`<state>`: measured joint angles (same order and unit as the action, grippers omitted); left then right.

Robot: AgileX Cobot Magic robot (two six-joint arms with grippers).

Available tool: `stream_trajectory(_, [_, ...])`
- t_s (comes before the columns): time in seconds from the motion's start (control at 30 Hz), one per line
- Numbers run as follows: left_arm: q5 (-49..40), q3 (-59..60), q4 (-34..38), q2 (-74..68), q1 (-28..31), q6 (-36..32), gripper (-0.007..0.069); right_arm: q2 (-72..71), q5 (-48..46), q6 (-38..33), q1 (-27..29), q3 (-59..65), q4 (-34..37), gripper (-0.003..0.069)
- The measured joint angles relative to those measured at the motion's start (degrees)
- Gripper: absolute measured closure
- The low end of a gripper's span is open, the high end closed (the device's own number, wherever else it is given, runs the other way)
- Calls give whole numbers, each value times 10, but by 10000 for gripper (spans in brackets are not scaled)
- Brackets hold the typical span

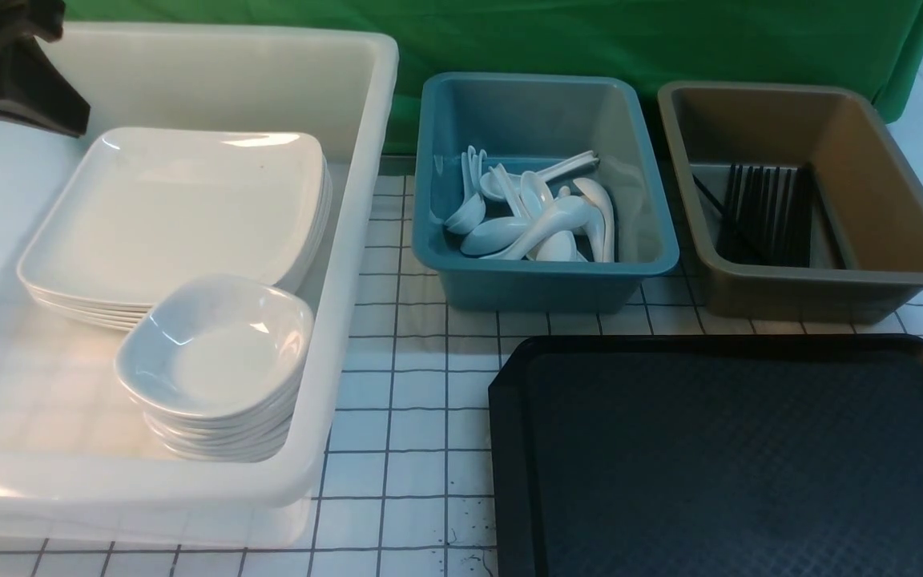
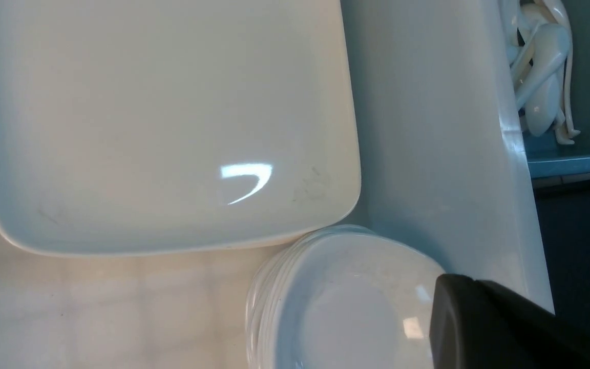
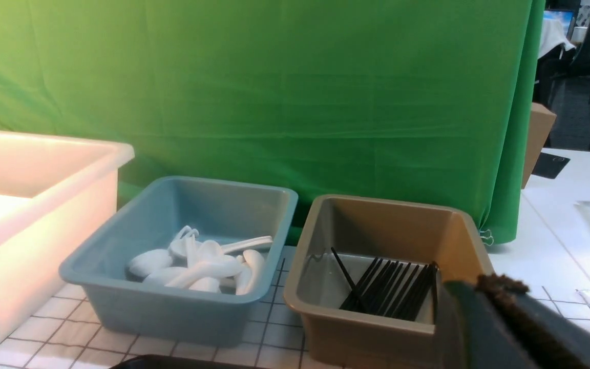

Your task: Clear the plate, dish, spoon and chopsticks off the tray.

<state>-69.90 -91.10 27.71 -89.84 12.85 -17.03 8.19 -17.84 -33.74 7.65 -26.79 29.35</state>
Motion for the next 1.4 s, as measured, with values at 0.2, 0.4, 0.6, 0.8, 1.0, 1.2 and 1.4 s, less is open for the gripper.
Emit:
stream_trajectory(0.2, [-1,0,25,0,0,0,627,-11,9,-1,-16,51,-57,558])
stream_trajectory(0.4, [-1,0,36,0,0,0,627,-43,14,-1,-61,115,-155,545])
stream_trajectory(0.6, [0,2,37,3,0,12,627,-73,28,-1,-68,198,-216,536])
stream_trajectory(0.8, [0,33,49,49,-9,22,625,-73,46,-2,-68,255,-242,526])
stream_trajectory(1.0, [-2,81,37,127,-18,9,624,-73,60,-2,-68,258,-242,515])
stream_trajectory(1.2, [-2,149,21,202,-18,-25,624,-73,64,-2,-68,259,-242,498])
stream_trajectory(1.4, [-2,197,19,235,-18,-40,622,-73,64,32,-68,259,-242,489])
